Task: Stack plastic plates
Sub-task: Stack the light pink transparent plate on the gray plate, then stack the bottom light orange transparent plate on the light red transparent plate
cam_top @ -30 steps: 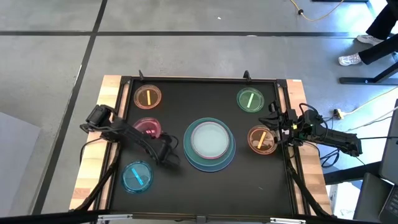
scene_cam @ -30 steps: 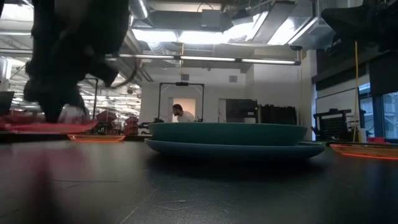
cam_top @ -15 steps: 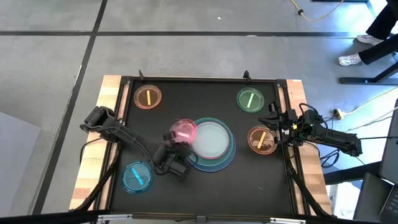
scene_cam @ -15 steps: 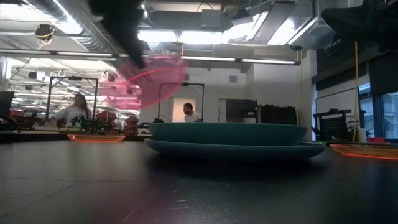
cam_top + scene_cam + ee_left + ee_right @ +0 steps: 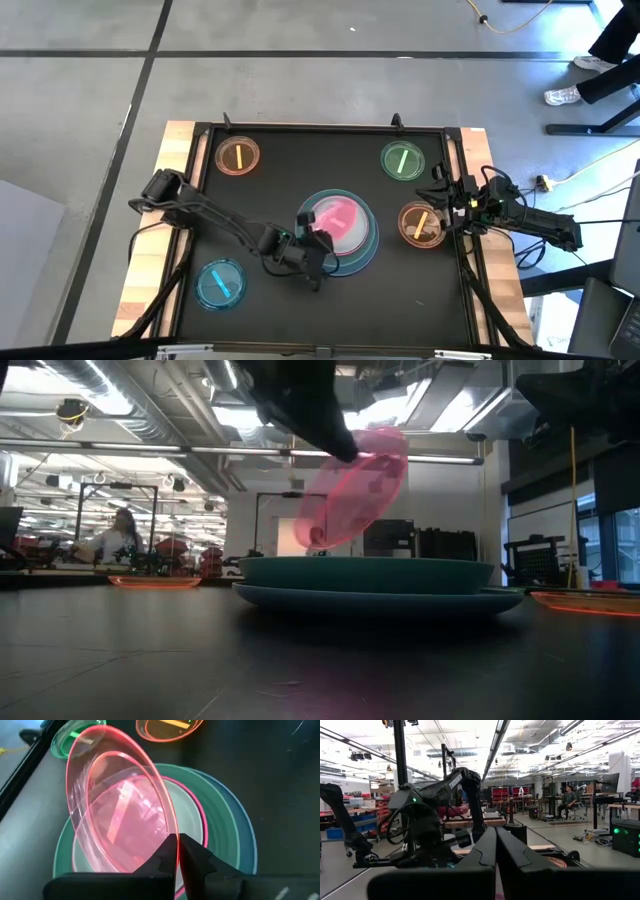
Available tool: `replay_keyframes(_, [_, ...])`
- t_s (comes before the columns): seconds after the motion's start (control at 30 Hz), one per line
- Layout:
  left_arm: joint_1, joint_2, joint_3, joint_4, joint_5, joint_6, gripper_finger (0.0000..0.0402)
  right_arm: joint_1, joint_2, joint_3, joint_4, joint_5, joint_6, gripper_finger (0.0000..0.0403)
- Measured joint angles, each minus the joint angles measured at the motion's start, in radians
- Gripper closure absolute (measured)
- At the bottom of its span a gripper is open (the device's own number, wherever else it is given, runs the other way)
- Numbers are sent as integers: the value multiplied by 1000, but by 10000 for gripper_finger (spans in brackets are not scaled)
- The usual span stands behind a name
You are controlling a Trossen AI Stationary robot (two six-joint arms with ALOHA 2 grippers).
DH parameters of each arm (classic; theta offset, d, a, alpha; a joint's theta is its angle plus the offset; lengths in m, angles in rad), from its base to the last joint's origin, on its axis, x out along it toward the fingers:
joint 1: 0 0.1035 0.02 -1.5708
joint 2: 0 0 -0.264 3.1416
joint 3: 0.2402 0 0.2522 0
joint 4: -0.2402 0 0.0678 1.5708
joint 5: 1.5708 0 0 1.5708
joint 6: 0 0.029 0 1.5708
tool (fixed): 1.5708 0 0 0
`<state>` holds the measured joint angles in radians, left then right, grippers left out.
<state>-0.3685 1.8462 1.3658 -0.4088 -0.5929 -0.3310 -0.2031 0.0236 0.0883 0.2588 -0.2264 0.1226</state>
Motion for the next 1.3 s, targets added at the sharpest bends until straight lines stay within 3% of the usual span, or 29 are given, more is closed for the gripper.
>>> replay_keyframes(0.23, [3, -1, -71, 89, 13, 39, 379, 0, 0, 0, -5, 1, 0, 398])
replay_keyframes(0.53, [4, 0, -88, 89, 25, -2, 278, 0, 0, 0, -8, 2, 0, 398])
replay_keyframes(0.7, [-9, 0, -89, 93, -8, 21, 254, 0, 0, 0, -20, 2, 0, 398])
replay_keyframes(1.03, [-55, -1, -383, 686, -19, 53, 252, 0, 18, 0, -93, 43, -22, 398])
replay_keyframes(1.3, [-169, -23, -574, 1075, -62, 72, 252, 0, 204, 0, -129, 173, -96, 398])
